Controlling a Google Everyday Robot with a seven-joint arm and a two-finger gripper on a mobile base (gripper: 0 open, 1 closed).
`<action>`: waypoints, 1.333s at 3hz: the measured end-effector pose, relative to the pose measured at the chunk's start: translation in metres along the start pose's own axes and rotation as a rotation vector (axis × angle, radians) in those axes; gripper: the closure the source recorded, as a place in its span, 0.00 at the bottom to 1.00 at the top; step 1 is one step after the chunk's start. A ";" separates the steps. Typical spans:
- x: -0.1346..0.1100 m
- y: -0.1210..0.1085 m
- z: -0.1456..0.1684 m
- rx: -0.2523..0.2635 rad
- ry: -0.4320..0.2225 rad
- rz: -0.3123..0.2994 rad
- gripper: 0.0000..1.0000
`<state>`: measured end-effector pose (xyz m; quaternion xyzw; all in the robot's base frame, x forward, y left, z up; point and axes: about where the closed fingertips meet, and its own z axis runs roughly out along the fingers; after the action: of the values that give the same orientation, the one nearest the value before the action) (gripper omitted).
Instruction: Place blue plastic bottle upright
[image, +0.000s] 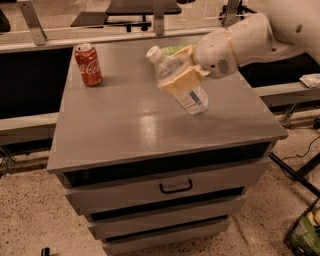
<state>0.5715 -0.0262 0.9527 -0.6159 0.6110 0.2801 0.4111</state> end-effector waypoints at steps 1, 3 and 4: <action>-0.012 0.003 -0.033 0.013 -0.290 -0.038 1.00; -0.023 0.006 -0.034 0.001 -0.338 -0.039 1.00; -0.022 0.007 -0.035 0.016 -0.450 0.000 1.00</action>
Offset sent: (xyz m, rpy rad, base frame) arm -0.0067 -0.0177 0.0210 0.2287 -0.0545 0.0447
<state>0.5570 -0.0443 0.9879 -0.5347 0.5062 0.4054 0.5418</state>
